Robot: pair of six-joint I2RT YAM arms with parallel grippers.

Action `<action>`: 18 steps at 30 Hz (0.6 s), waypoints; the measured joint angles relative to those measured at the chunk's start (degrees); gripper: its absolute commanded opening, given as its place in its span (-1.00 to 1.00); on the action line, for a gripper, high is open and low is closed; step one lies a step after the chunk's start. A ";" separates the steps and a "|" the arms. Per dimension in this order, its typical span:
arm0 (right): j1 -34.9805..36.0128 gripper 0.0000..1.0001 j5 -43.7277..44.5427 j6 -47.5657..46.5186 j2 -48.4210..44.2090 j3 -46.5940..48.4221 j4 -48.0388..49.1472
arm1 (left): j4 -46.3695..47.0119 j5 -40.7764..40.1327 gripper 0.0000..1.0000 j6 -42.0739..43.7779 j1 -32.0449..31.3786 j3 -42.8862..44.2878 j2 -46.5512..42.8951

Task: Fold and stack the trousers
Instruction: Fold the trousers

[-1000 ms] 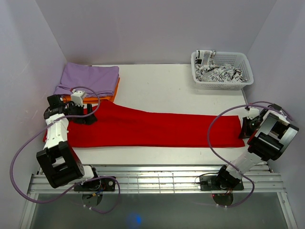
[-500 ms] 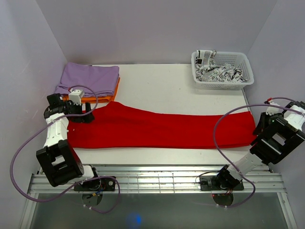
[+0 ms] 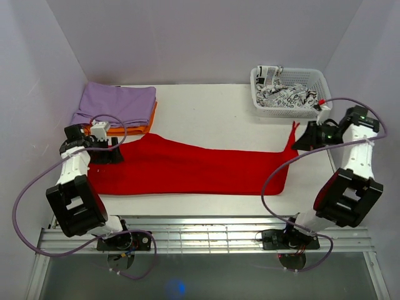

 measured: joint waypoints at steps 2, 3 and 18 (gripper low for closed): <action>7.04 -0.84 -3.23 4.96 -3.67 -1.51 4.28 | 0.00 -0.04 0.74 -0.20 0.15 -0.74 1.01; 10.56 -0.84 -4.31 8.39 -5.33 -2.47 6.97 | -0.02 -0.07 0.74 -0.24 0.22 -1.27 1.62; 46.16 -0.84 -3.96 49.18 -2.60 -12.59 50.31 | 1.42 -1.07 0.72 -1.25 0.42 -5.14 6.93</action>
